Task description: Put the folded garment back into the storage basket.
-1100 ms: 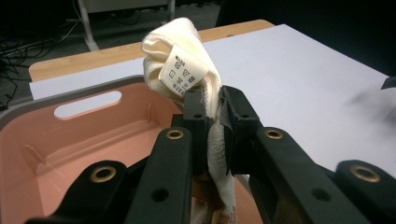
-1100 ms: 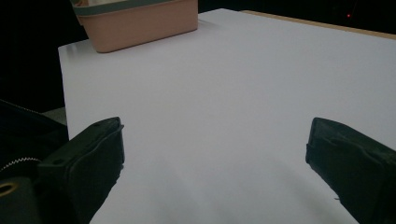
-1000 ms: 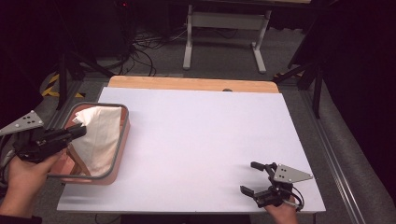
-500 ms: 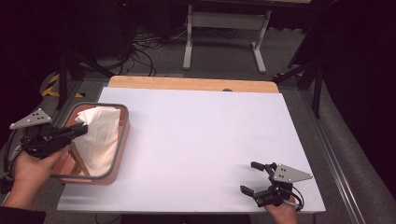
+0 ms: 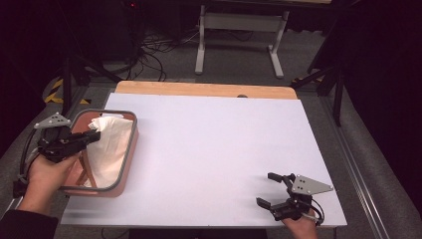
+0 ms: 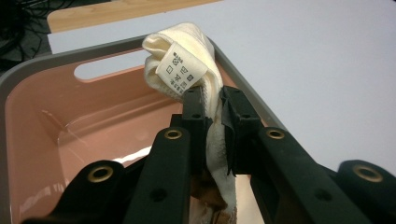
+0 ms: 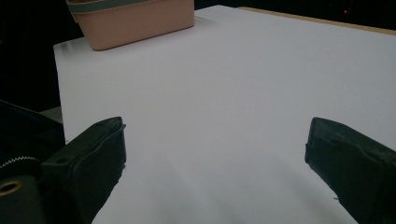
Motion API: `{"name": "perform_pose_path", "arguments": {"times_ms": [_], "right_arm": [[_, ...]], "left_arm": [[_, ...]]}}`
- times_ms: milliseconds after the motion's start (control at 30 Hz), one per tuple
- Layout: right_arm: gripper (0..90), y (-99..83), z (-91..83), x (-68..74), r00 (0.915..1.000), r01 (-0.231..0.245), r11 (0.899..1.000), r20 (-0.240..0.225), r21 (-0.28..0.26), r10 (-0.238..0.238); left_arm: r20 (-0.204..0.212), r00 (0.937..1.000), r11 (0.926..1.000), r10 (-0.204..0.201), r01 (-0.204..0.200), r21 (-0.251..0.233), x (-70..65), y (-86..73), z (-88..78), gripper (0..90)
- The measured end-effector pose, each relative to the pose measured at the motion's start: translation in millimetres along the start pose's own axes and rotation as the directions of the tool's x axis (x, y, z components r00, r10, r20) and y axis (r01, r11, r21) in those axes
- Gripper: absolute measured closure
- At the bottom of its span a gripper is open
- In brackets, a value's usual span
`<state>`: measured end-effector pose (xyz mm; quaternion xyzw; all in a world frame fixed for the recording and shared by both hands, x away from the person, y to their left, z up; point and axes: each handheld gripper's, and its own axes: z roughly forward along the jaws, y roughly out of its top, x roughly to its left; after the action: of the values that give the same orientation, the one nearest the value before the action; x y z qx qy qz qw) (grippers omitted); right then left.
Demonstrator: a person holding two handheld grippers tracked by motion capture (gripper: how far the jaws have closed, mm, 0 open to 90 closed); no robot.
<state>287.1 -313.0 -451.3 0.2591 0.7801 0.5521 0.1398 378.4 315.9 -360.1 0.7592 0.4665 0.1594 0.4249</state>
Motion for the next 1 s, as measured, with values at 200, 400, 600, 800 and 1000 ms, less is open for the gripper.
{"name": "perform_pose_path", "arguments": {"times_ms": [200,400,600,800,1000], "right_arm": [[5.7,0.0,-0.6,0.4,1.0,0.002,1.0,0.0,-0.001,-0.002],[5.7,0.0,-0.2,0.3,1.0,0.003,1.0,-0.002,0.0,-0.003],[5.7,-0.2,-0.7,0.3,1.0,0.001,1.0,-0.002,-0.001,-0.001],[5.8,-0.2,-0.7,0.3,1.0,0.003,1.0,-0.005,-0.002,-0.003],[5.7,-0.1,-0.4,0.6,1.0,0.003,1.0,-0.007,-0.001,-0.003]], "left_arm": [[-0.016,0.9996,0.9998,-0.021,0.021,0.002,6.4,0.5,6.4,80.7],[-0.034,0.9991,0.9996,-0.027,0.027,0.013,11.3,1.7,14.8,80.7],[-0.048,0.9984,0.999,-0.031,0.032,0.032,14.5,0.7,21.2,79.4],[-0.115,0.9931,0.9993,-0.023,0.02,-0.031,17.6,0.0,17.6,47.6],[-0.124,0.9923,0.9969,-0.005,-0.004,-0.079,13.7,1.8,13.9,29.5]]}}
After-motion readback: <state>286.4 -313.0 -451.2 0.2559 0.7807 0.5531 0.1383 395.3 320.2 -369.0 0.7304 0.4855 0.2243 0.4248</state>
